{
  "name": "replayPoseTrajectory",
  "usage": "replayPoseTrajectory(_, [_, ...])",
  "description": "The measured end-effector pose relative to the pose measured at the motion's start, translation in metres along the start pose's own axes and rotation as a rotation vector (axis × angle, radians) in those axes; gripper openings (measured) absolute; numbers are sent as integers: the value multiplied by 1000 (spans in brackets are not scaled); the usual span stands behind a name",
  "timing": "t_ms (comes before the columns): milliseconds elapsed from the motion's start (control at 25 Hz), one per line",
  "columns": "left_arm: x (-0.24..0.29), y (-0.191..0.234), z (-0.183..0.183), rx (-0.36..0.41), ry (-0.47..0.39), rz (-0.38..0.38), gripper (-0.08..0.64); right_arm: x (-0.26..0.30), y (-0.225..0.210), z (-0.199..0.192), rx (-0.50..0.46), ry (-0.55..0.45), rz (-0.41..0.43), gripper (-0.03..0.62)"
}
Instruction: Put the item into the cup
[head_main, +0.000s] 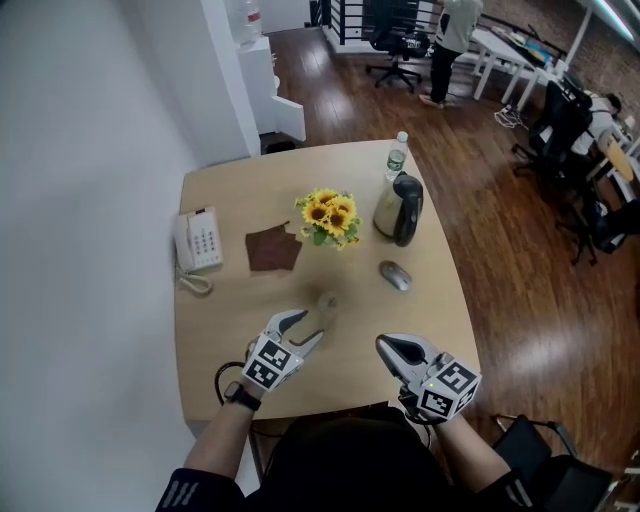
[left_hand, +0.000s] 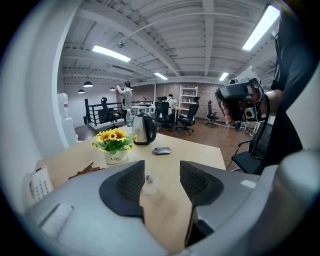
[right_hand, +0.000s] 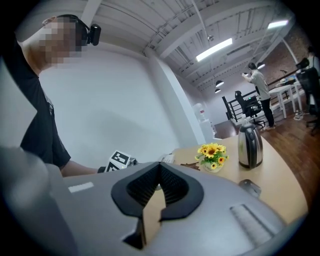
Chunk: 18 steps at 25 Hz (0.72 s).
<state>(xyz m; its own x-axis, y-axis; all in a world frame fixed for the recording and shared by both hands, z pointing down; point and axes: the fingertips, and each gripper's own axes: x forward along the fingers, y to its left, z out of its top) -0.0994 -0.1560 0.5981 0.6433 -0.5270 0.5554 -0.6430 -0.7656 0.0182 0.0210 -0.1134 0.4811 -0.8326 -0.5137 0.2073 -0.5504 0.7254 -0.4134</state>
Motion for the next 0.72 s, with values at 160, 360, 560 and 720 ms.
replayPoseTrajectory(160, [-26,-23,9,-26,-64,24,216,-7,17,-15,-45,47,46,8])
replayPoseTrajectory(360, [-49,-65,9,-87,-108,73,212,-34,31,-36,-71,103,88,8])
replayPoseTrajectory(560, [-69,-126,16,-110,-150,116,213,-76,42,-48,-79,100,128,8])
replayPoseTrajectory(720, [-81,-178,12,-122,-155,142,213,-112,57,-69,-71,107,159,8])
